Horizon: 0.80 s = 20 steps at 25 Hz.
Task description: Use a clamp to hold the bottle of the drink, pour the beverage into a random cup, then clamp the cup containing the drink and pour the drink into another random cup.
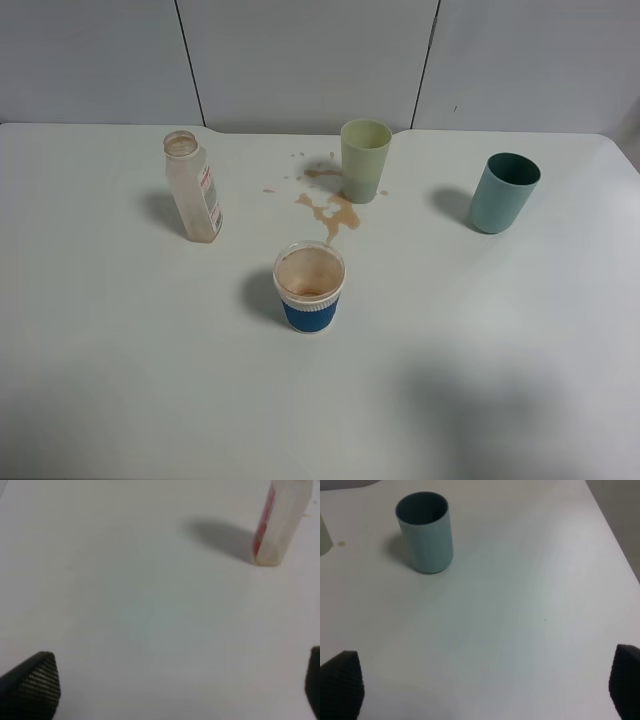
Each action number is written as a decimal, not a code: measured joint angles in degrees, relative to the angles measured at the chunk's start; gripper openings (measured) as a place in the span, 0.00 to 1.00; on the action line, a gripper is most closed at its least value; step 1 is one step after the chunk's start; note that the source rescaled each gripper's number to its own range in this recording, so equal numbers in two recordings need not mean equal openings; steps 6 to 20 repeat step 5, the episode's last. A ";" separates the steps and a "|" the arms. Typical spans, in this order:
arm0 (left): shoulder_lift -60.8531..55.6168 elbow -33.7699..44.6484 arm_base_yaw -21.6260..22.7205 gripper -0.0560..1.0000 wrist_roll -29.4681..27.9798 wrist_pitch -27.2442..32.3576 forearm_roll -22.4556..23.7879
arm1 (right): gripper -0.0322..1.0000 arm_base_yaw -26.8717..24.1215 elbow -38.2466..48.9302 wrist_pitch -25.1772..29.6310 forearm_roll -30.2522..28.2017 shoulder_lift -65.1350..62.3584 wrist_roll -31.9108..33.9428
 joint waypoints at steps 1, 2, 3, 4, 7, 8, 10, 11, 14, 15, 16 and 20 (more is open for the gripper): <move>0.00 0.00 0.00 1.00 0.00 0.00 0.00 | 0.95 0.00 0.00 0.00 0.00 0.00 0.00; 0.00 0.00 0.00 1.00 0.00 0.00 0.00 | 0.95 0.00 0.00 0.00 0.00 0.00 0.00; 0.00 0.00 0.00 1.00 0.00 0.00 0.00 | 0.95 0.00 0.00 0.00 0.00 0.00 0.00; 0.00 0.00 0.00 1.00 0.00 0.00 0.00 | 0.95 0.00 0.00 0.00 0.00 0.00 0.00; 0.00 0.00 0.00 1.00 0.00 0.00 0.00 | 0.95 0.00 0.00 0.00 0.00 0.00 0.00; 0.00 0.00 0.00 1.00 0.00 0.00 0.00 | 0.95 0.00 0.00 0.00 0.00 0.00 0.00; 0.00 0.00 0.00 1.00 0.00 0.00 0.00 | 0.95 0.00 0.00 0.00 0.00 0.00 0.00; 0.00 0.00 0.00 1.00 0.00 0.00 0.00 | 0.95 0.00 0.00 0.00 0.00 0.00 0.00; 0.00 0.00 0.00 1.00 0.00 0.00 0.00 | 0.95 0.00 0.00 0.00 0.00 0.00 0.00; 0.00 0.00 0.00 1.00 0.00 0.00 0.00 | 0.95 0.00 0.00 0.00 0.00 0.00 0.00; 0.00 0.00 0.00 1.00 0.00 0.00 0.00 | 0.95 0.00 0.00 0.00 0.00 0.00 0.00; 0.00 0.00 0.00 1.00 0.00 0.00 0.00 | 0.95 0.00 0.00 0.00 0.00 0.00 0.00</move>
